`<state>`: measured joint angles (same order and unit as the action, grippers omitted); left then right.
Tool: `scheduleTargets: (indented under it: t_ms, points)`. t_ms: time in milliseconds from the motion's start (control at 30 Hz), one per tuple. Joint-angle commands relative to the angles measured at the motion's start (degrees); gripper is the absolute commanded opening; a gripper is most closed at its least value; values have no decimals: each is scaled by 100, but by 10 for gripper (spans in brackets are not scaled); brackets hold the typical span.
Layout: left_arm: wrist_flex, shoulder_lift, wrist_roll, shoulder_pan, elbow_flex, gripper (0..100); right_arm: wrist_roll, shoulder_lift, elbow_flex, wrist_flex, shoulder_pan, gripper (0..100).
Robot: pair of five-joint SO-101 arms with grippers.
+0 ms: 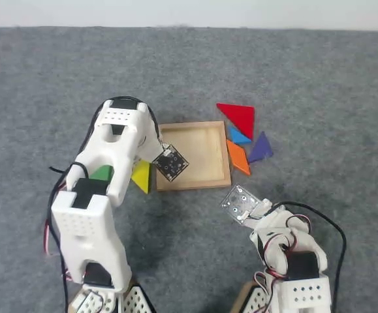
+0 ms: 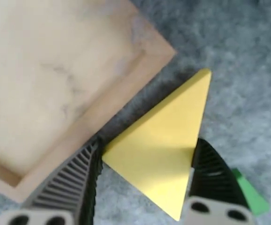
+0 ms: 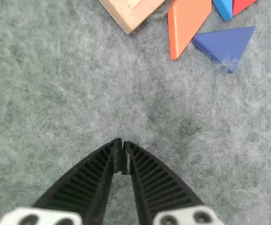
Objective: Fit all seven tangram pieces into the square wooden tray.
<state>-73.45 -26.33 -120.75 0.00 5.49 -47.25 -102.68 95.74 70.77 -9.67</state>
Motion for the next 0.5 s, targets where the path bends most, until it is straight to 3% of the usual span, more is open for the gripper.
scheduleTargets:
  t_ms: [0, 467]
  points:
    - [-123, 501, -290, -35, 75, 192, -53, -101, 79, 66, -22, 6]
    - [-167, 1196, -1169, 18, 92, 192, -53, -101, 79, 66, -22, 6]
